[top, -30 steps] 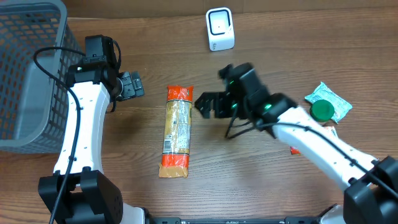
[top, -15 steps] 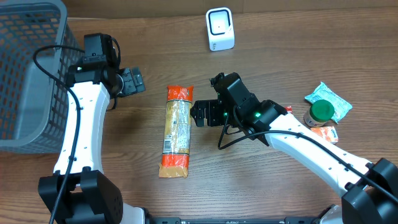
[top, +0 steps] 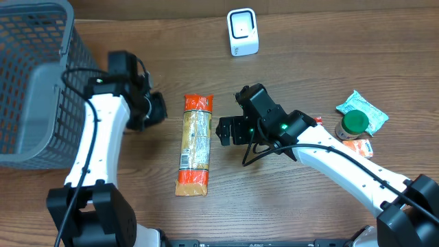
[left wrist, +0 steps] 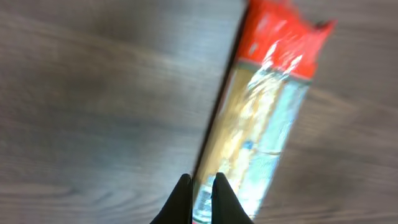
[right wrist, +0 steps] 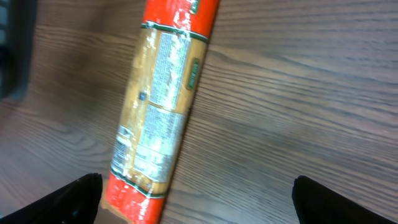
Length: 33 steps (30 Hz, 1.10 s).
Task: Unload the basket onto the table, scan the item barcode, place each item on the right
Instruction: 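Bring the left gripper to the spaghetti package's left side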
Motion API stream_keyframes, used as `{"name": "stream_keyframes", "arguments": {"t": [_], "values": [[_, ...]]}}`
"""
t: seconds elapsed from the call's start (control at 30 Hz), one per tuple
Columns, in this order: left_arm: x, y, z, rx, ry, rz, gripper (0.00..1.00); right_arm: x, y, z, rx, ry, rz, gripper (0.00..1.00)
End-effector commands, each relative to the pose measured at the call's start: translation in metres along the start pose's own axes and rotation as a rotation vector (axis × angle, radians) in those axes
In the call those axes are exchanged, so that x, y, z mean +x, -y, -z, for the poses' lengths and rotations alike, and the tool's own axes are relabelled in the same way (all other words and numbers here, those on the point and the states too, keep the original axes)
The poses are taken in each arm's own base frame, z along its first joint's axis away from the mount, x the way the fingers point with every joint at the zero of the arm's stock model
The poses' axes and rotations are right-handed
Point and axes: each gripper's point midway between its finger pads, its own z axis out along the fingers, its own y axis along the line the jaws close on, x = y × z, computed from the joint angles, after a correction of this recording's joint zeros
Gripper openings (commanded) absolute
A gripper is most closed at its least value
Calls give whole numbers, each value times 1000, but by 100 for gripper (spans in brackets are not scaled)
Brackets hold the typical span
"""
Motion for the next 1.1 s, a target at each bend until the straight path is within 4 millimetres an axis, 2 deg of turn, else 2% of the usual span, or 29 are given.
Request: {"name": "stream_keyframes", "arguments": {"t": [0.0, 0.17, 0.47, 0.63, 0.87, 1.07], "values": [[23, -13, -27, -85, -53, 30, 4, -5, 7, 2, 41, 28, 22, 100], [46, -8, -66, -77, -72, -17, 5, -5, 9, 2, 48, 28, 21, 100], [70, 11, -101, -55, -55, -102, 6, -3, 10, 2, 52, 22, 20, 100], [70, 33, -105, -28, -21, -143, 6, -3, 10, 2, 52, 22, 20, 100], [80, 79, -108, 62, 3, -257, 7, -3, 13, 2, 70, 24, 19, 100], [83, 90, -108, 51, 21, -310, 8, -3, 14, 2, 78, 26, 18, 100]]}}
